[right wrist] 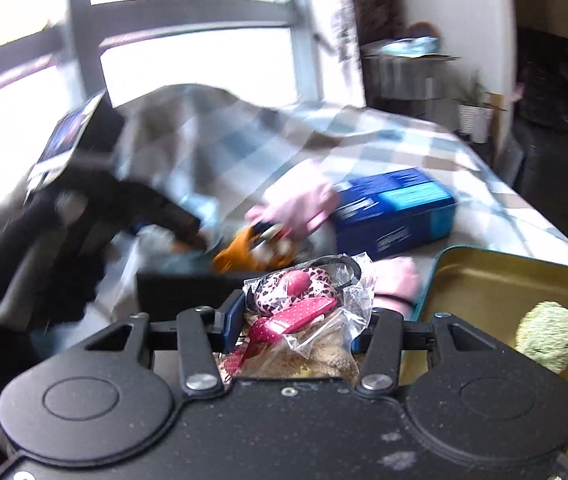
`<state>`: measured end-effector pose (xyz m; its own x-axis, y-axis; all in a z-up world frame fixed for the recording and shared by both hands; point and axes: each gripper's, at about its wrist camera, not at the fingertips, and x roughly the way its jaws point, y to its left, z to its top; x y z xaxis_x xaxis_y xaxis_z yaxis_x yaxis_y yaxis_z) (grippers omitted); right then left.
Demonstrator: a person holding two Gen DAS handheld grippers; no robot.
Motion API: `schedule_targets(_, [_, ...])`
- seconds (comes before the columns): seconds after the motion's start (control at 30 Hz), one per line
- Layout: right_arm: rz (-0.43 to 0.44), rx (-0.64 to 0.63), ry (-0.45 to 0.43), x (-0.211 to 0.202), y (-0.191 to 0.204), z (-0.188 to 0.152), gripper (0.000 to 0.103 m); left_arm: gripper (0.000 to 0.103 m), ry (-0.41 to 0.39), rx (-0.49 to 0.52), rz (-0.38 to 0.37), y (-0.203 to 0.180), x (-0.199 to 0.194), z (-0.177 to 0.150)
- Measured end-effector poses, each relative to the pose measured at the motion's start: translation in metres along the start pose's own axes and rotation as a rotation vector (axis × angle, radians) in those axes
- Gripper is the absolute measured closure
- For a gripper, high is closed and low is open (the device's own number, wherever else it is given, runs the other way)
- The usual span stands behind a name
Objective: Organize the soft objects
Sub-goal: 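Carry the tissue pack in the left gripper while the right gripper carries the bag toward the tray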
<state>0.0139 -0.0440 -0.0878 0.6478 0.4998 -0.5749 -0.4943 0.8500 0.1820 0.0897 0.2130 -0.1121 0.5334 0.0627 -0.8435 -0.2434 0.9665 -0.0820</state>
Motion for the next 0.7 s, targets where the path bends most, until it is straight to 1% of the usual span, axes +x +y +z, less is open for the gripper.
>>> schedule_targets(0.17, [-0.078,0.053,-0.019,-0.004,-0.021,0.002,0.056,0.053,0.006,0.003,0.010,-0.001,0.002,-0.001])
schedule_targets(0.4, [-0.146,0.066,-0.010,-0.006,-0.030,0.004,0.056,0.053,-0.010,-0.016,0.013,0.001,-0.001,0.001])
schedule_targets(0.57, [-0.169,0.095,-0.049,-0.016,-0.035,0.013,0.056,0.053,-0.049,-0.032,0.027,0.004,-0.011,0.003])
schedule_targets(0.7, [-0.165,0.114,-0.089,-0.022,-0.040,0.020,0.056,0.053,-0.067,-0.016,0.048,0.001,-0.016,0.003])
